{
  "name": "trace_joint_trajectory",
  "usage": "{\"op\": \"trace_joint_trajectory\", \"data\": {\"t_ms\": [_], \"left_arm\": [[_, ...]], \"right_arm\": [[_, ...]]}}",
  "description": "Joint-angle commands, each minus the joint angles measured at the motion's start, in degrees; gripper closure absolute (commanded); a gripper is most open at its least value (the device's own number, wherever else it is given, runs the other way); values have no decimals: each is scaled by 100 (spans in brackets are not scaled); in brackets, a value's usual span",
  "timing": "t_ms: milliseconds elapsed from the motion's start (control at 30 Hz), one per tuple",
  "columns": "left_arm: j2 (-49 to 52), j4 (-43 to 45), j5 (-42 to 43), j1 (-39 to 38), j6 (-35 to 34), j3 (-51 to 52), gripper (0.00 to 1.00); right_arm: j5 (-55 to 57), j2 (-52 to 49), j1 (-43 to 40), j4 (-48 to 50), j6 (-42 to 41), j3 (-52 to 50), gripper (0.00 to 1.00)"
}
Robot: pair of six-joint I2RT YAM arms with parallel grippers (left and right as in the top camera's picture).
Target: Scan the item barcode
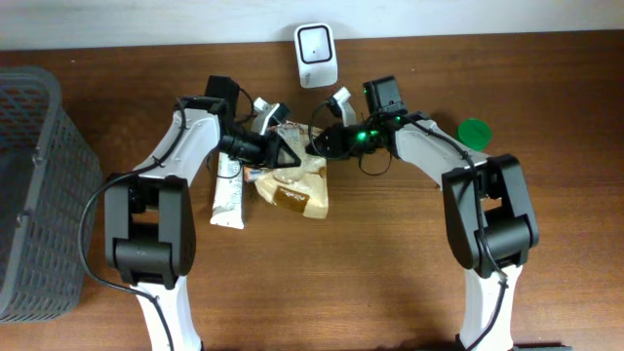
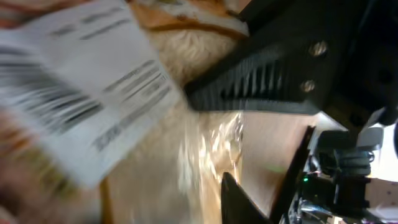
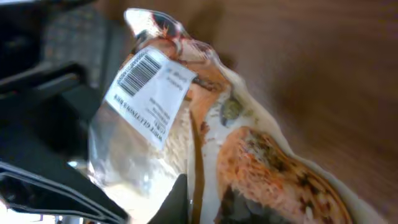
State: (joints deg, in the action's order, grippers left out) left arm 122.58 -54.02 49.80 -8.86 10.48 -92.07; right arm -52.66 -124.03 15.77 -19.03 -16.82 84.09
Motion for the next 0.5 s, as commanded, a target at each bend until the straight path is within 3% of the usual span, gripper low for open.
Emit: {"op": "trace_joint_trajectory", "data": {"t_ms": [0, 100, 267, 433, 467], "left_arm": [[-199, 0, -601, -92, 76, 66, 70], [15, 181, -811, -214, -55, 162, 67], [767, 577, -907, -260, -857, 328, 67], [990, 579, -970, -260, -946, 328, 63], [990, 577, -1019, -260, -968, 328, 59]], "right_arm": [[699, -33, -129, -203, -470, 22, 96], [1016, -33, -129, -334, -732, 22, 96], [1187, -33, -129, -437, -752, 22, 96], [1228, -33, -122, -437, -750, 22, 96], [1228, -33, -122, -437, -752, 22, 96]]}}
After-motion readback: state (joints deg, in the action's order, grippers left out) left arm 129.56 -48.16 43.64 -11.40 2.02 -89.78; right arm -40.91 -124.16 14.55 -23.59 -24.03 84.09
